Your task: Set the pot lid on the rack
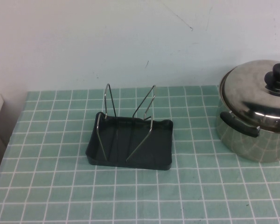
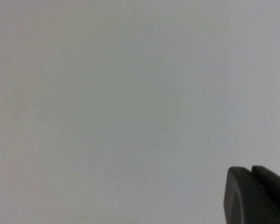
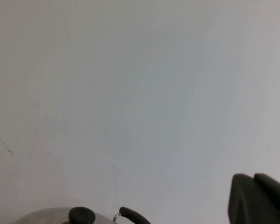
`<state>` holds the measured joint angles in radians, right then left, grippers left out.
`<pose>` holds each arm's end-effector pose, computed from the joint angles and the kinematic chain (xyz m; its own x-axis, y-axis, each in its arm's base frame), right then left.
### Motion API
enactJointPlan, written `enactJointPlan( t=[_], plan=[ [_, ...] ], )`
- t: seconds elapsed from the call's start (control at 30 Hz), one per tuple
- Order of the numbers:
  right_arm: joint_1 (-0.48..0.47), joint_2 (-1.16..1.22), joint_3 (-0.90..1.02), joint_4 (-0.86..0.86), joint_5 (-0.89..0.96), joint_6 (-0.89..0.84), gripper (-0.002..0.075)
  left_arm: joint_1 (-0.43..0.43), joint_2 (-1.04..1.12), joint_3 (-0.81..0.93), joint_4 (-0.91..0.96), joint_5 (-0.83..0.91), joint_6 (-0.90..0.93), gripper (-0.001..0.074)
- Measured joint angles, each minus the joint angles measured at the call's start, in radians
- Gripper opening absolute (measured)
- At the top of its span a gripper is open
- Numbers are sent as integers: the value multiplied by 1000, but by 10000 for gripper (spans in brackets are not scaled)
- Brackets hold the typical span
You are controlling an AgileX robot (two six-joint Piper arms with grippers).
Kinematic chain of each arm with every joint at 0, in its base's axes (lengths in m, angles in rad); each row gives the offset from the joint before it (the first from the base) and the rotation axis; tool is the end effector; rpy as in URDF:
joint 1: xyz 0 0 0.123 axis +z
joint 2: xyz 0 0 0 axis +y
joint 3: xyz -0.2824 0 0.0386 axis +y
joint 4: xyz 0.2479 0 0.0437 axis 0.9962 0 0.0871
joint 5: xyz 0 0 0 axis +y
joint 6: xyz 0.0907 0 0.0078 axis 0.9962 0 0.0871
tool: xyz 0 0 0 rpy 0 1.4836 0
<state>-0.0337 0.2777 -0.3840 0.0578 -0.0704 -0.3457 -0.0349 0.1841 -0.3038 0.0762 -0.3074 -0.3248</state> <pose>0.0687 -0.0027 0.3309 0.2392 -0.2923 -0.9259 0.1101 0.9556 -0.2732 0.0496 -0.0038 0.3302 0.4617 -0.2657 -0.8463 0.1757 0.9626 -0.2064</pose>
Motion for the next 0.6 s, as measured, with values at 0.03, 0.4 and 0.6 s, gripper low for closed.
enactJointPlan(
  t=[0.03,0.4,0.6],
  plan=[
    [0,62,-24,0,-3,5,-2,0,39,-2,58,-53,-55,-3],
    [23,624,-160,-432,-516,411,-2,0,460,-6,533,-602,-374,-3],
    [26,900,-237,-598,-610,502,-2,0,565,-6,469,-607,-389,-3]
  ],
)
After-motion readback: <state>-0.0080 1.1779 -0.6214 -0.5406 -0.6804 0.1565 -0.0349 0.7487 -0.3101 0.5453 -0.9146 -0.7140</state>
